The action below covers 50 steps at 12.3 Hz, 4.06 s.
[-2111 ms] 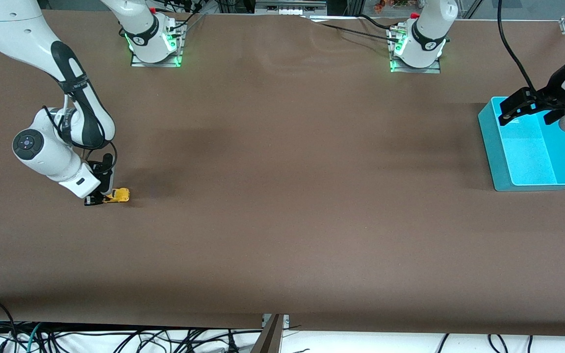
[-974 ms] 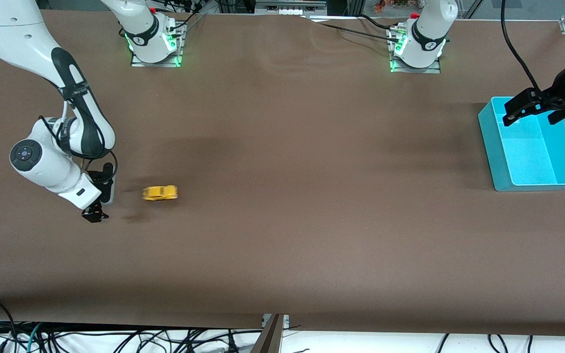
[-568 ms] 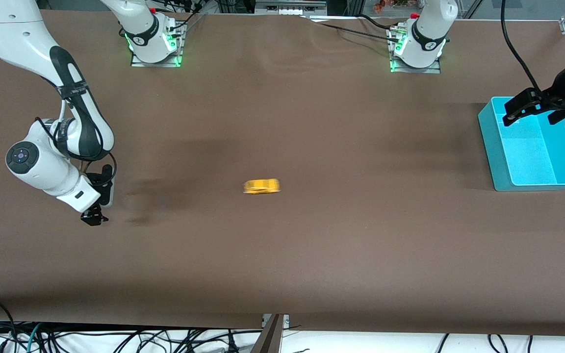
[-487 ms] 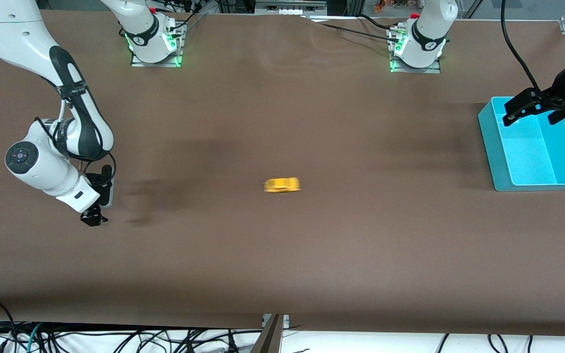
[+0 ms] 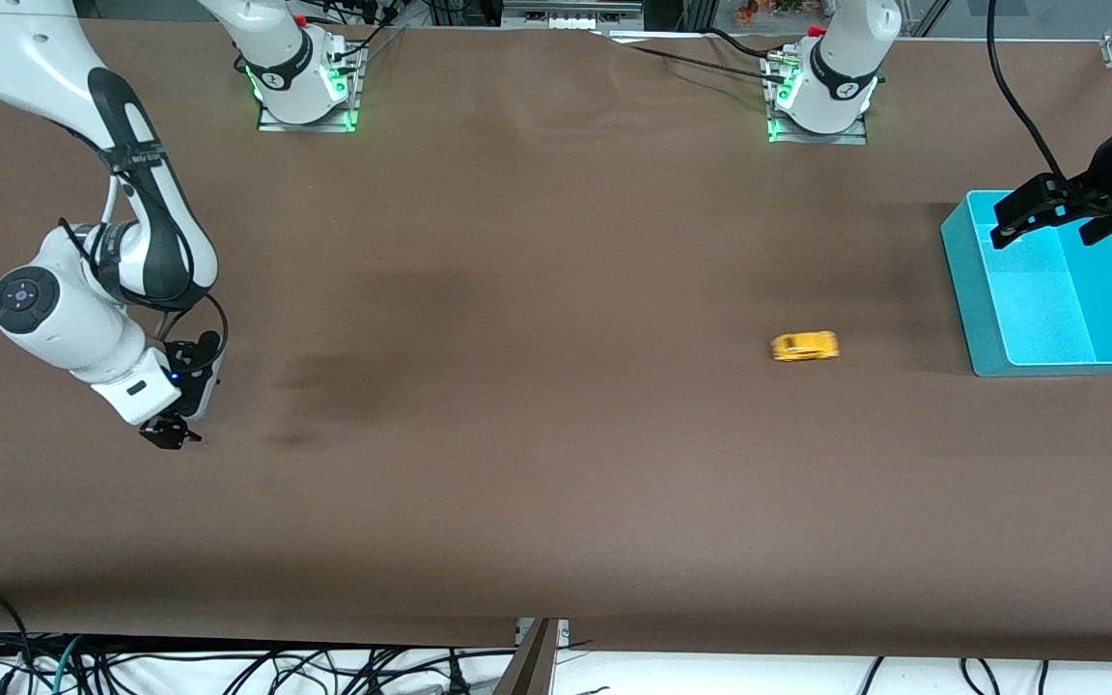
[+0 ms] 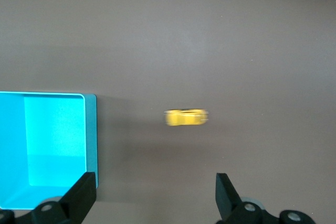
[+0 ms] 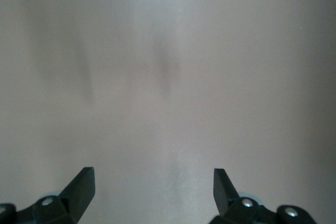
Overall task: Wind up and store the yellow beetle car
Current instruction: 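Raise the right gripper away while the left gripper reaches the car, then lower the left gripper onto the car and close it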
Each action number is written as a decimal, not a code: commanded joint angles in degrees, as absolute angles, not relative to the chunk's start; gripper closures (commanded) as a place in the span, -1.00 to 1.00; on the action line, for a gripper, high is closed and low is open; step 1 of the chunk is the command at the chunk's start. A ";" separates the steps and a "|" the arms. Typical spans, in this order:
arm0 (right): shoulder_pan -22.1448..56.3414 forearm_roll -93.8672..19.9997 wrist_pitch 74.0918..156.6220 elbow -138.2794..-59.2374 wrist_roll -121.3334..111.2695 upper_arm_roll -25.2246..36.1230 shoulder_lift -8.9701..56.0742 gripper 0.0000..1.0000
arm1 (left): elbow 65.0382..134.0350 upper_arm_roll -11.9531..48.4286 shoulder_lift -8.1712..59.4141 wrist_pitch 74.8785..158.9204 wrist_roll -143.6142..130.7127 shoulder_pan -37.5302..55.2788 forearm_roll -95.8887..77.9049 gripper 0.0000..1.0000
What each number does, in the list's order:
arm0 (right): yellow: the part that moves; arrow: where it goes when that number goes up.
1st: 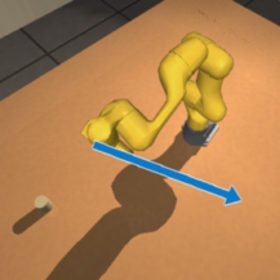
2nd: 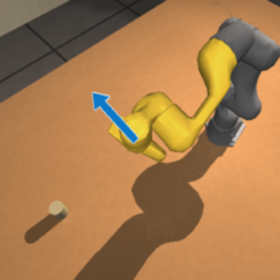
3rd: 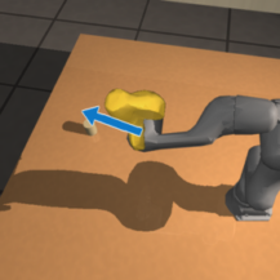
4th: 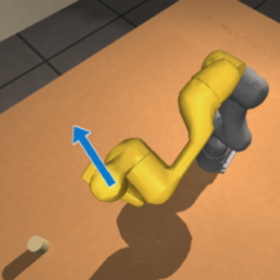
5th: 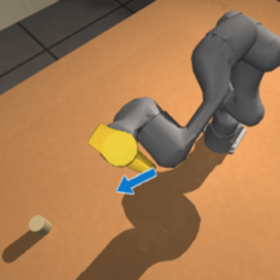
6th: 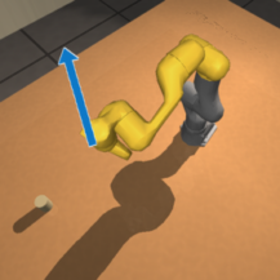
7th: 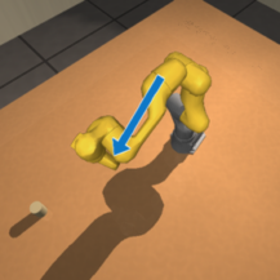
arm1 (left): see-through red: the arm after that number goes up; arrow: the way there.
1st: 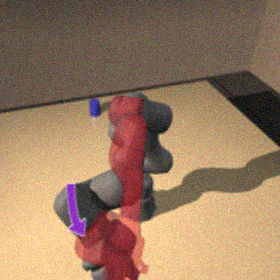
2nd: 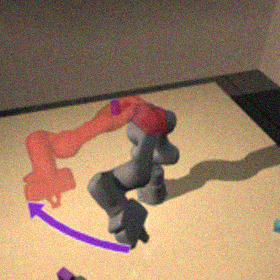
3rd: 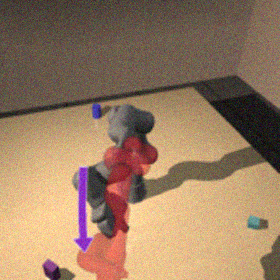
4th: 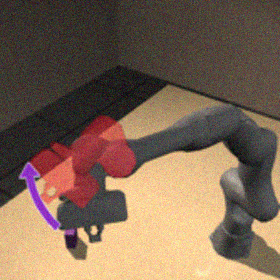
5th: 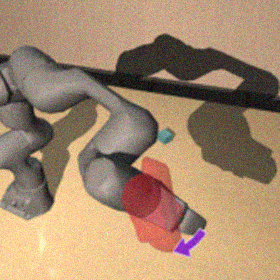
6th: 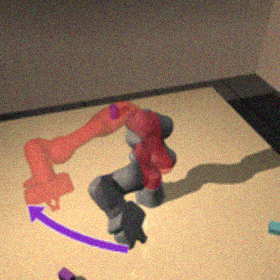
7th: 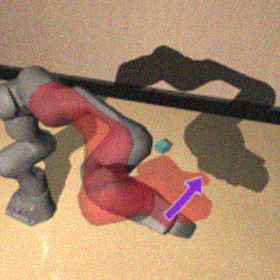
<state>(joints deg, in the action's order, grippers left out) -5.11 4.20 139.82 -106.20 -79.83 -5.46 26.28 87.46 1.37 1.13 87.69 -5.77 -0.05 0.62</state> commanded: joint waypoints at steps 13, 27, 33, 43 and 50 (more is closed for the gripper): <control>-5.27 3.60 97.87 -89.31 -22.68 -11.51 13.02 -1.00 | 86.48 1.84 3.77 87.19 -5.54 -0.35 0.18 -1.00; -5.80 4.92 90.26 -82.71 -23.20 -9.50 7.21 -1.00 | 126.27 2.11 -0.09 117.57 1.41 -4.22 0.61 -1.00; -5.98 4.31 88.77 -84.11 -22.33 -2.29 5.19 -1.00 | 134.03 1.93 5.88 132.35 24.23 -9.75 0.62 -1.00; -5.36 4.57 86.84 -84.11 -10.99 -2.37 6.41 -1.00 | 133.33 -0.61 17.92 149.58 73.43 -10.28 10.11 -0.98; -5.27 4.66 85.96 -84.02 -10.99 -2.46 7.03 -1.00 | 133.42 -4.04 21.36 152.49 85.87 -10.37 9.67 -0.27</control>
